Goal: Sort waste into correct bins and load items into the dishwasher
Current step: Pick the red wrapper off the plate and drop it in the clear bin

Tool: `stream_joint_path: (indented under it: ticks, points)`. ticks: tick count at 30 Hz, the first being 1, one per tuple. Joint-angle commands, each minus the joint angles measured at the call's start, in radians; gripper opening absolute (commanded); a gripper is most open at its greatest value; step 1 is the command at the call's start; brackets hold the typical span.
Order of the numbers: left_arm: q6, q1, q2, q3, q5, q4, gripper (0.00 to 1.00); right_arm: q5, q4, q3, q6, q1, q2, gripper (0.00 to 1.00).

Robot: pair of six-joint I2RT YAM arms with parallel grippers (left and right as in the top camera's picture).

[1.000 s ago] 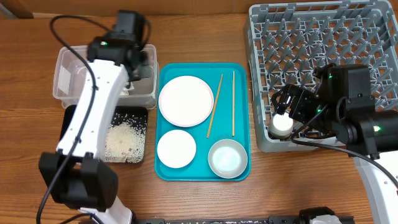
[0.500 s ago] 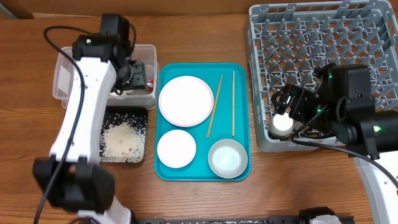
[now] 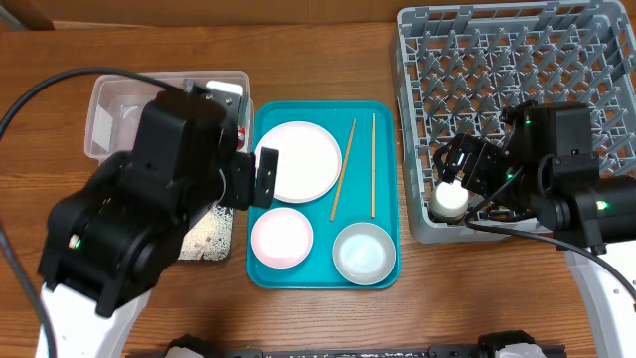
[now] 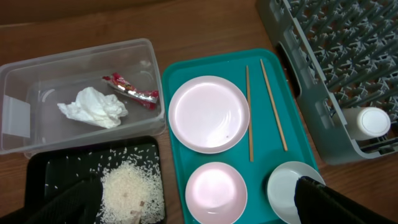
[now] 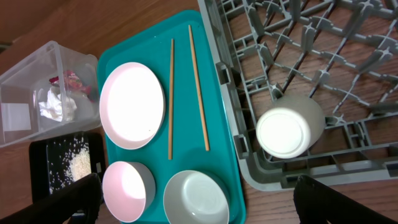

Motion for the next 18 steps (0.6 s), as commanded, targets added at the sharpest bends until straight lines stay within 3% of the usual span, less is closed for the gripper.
stream_joint_path:
  ticks: [1,11,14,18]
  points:
    - [0.004,-0.006,-0.004,0.012,-0.017,0.000,1.00,-0.002,0.005,0.012,-0.005,-0.003,-0.002,1.00]
    - [0.004,-0.006,-0.005,0.010,-0.021,-0.124,1.00,-0.002,0.005,0.012,-0.005,-0.003,-0.002,1.00]
    - [0.041,-0.003,-0.063,-0.035,-0.028,-0.005,1.00,-0.002,0.005,0.012,-0.005,-0.003,-0.002,1.00]
    - [0.288,0.036,-0.211,-0.286,0.097,0.394,1.00,-0.002,0.005,0.012,-0.005,-0.003,-0.002,1.00]
